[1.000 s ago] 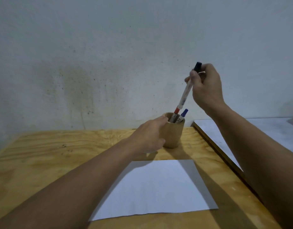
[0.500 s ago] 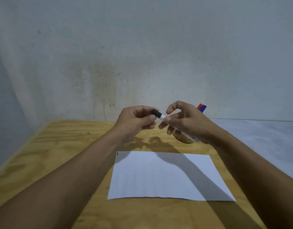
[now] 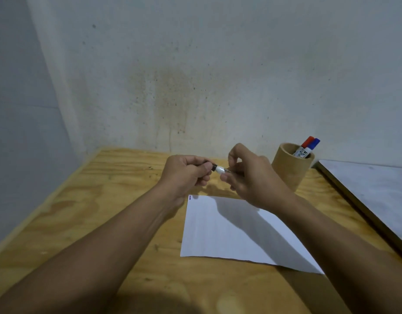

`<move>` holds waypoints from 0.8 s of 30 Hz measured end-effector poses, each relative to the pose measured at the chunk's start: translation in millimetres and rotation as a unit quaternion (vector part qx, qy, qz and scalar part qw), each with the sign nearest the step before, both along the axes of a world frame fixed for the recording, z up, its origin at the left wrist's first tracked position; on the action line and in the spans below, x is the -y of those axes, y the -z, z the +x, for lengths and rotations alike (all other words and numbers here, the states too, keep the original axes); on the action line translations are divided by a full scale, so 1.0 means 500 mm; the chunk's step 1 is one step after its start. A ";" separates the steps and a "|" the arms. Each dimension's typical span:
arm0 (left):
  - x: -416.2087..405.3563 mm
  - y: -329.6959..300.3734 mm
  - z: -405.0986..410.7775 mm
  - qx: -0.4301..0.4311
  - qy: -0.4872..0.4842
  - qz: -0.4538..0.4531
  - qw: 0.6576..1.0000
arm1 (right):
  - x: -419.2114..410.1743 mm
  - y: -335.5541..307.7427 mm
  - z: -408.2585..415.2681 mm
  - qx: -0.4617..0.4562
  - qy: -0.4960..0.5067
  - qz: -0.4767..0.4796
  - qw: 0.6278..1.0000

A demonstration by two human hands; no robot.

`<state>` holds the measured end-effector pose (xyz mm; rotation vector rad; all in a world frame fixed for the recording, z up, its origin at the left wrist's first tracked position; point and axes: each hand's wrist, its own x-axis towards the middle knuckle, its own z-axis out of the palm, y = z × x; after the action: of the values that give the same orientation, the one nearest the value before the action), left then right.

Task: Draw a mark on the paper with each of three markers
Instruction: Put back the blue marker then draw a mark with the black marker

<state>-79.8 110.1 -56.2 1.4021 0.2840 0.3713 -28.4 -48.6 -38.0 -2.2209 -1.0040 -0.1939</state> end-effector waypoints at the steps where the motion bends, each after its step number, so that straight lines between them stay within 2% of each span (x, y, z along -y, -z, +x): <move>1: -0.008 0.001 -0.001 -0.011 -0.014 -0.028 0.999 | -0.001 0.004 0.002 0.022 0.007 -0.024 0.999; 3: -0.036 0.012 0.003 -0.031 -0.050 -0.051 0.997 | 0.004 0.009 0.006 0.043 0.027 -0.049 0.998; 5: -0.067 0.031 0.005 -0.050 -0.079 0.043 0.995 | 0.013 0.011 0.006 0.013 0.014 -0.023 1.000; 7: -0.090 0.050 0.002 -0.079 -0.088 0.237 0.964 | 0.016 0.008 0.005 -0.122 -0.021 0.058 0.991; 9: -0.093 0.057 -0.006 -0.100 -0.073 0.414 0.902 | 0.013 0.004 0.003 -0.273 -0.048 0.146 0.950; 10: -0.093 0.059 -0.007 -0.103 -0.066 0.451 0.884 | 0.011 0.002 0.003 -0.338 -0.060 0.182 0.921; 13: -0.088 0.062 -0.005 -0.100 -0.058 0.485 0.867 | 0.003 0.001 0.005 -0.493 -0.090 0.269 0.822; 15: -0.087 0.070 -0.003 -0.097 -0.050 0.489 0.866 | -0.004 0.006 0.008 -0.532 -0.100 0.293 0.788; 18: -0.092 0.077 -0.005 -0.088 -0.043 0.484 0.869 | -0.017 0.022 0.008 -0.514 -0.117 0.315 0.789; 24: -0.094 0.076 -0.038 -0.044 -0.082 0.444 0.891 | -0.051 0.053 -0.002 -0.434 -0.047 0.327 0.838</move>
<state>-98.7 157.1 -94.2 2.3118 0.3226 0.6220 -29.1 -23.0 -64.6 -1.3576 -0.4200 0.4357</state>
